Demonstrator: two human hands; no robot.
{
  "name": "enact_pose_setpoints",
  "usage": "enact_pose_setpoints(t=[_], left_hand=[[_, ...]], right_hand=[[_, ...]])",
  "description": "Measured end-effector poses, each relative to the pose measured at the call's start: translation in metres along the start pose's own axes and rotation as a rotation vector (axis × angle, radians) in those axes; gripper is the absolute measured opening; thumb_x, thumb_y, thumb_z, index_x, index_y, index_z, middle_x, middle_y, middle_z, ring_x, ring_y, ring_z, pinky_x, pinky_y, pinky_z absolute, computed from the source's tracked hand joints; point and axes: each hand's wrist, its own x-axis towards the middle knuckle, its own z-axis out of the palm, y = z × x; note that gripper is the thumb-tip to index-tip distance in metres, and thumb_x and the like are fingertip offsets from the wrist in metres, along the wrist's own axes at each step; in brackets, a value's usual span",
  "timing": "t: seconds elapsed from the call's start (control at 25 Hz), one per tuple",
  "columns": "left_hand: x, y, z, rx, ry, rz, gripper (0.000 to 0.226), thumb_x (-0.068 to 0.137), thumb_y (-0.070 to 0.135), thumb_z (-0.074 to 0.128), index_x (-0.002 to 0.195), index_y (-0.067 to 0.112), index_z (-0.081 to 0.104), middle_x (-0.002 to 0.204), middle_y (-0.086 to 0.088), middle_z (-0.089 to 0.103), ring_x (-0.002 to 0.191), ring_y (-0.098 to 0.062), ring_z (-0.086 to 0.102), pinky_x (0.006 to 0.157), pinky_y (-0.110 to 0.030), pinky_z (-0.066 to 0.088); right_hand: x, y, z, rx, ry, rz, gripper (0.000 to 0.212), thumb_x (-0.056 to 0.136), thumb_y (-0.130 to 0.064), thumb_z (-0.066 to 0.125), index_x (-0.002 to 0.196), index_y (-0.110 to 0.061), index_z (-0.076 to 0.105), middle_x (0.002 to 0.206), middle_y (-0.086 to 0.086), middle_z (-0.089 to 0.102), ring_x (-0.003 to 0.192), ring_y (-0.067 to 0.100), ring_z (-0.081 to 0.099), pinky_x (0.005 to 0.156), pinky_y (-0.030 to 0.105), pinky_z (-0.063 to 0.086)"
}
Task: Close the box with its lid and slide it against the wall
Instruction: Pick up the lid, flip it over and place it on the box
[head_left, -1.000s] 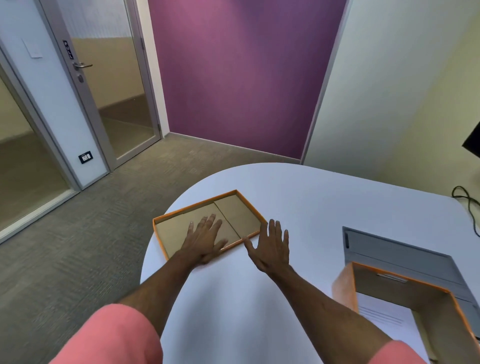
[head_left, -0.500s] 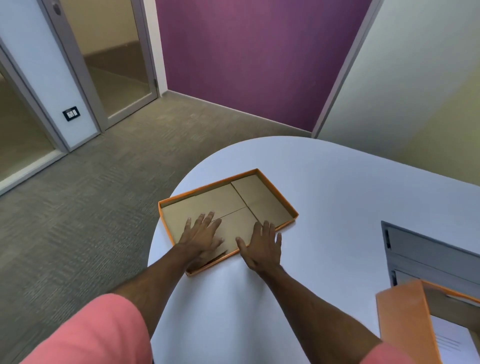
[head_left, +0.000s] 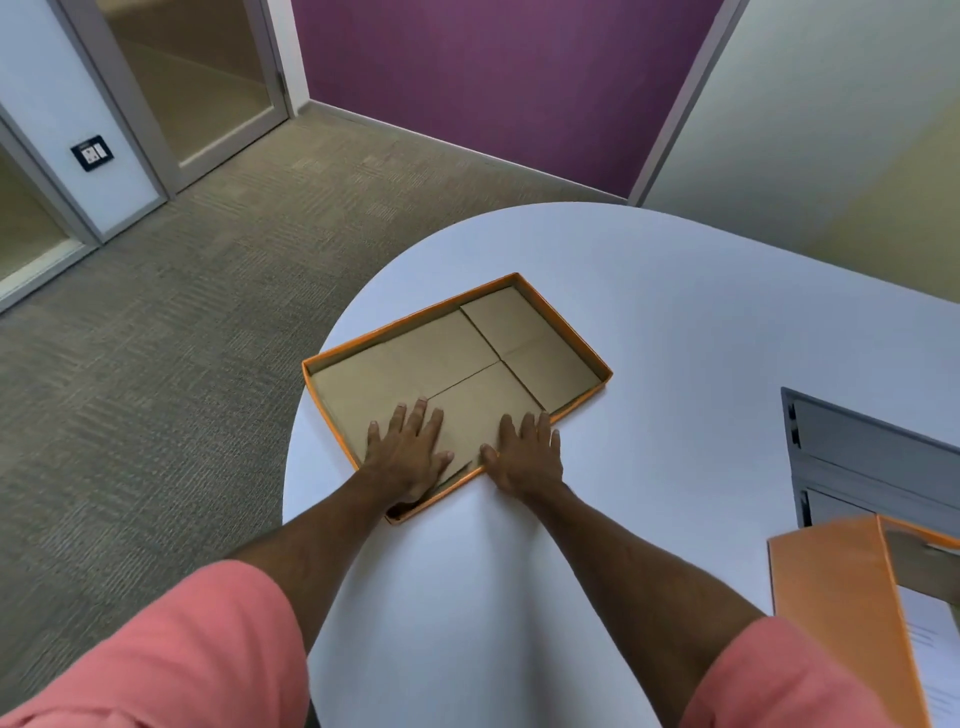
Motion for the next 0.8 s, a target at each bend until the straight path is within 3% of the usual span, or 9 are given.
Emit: enact_pose_setpoints(t=[0.24,0.48,0.64,0.8], left_hand=[[-0.014,0.049,-0.006,0.236,0.050,0.067,0.069,0.093,0.058,0.032,0.144,0.011,0.030,0.150,-0.018,0.031,0.128,-0.037,0.039,0.102,-0.050,0.034],[-0.007,0.062,-0.015,0.345,0.062,0.262,0.060,0.095,0.055,0.032,0.132,0.010,0.047,0.134,-0.017,0.050,0.120,-0.032,0.050,0.102,-0.049,0.036],[0.016,0.026,-0.050,0.191,0.169,0.170,0.058,0.094,0.051,0.040,0.139,0.013,0.039,0.145,-0.013,0.042,0.131,-0.030,0.042,0.106,-0.046,0.038],[0.025,-0.009,-0.057,-0.071,0.122,-0.085,0.076,0.093,0.052,0.045,0.151,0.010,0.017,0.160,-0.017,0.016,0.147,-0.034,0.020,0.117,-0.051,0.026]], right_hand=[[0.001,0.047,-0.012,-0.147,-0.106,-0.046,0.062,0.099,-0.039,0.031,0.154,-0.020,0.009,0.163,0.016,0.000,0.149,0.037,-0.015,0.117,0.060,-0.008],[-0.006,0.073,-0.023,-0.206,-0.131,-0.046,0.062,0.099,-0.029,0.032,0.154,-0.019,0.006,0.163,0.017,-0.004,0.149,0.036,-0.016,0.116,0.060,-0.011],[-0.014,0.071,-0.028,0.109,0.198,0.054,0.062,0.093,-0.027,0.050,0.146,-0.006,0.026,0.156,0.021,0.022,0.144,0.036,0.024,0.117,0.047,0.026],[-0.020,0.062,-0.028,0.393,0.156,0.284,0.068,0.094,-0.018,0.054,0.148,0.002,0.018,0.155,0.022,0.023,0.142,0.037,0.029,0.112,0.043,0.035]])
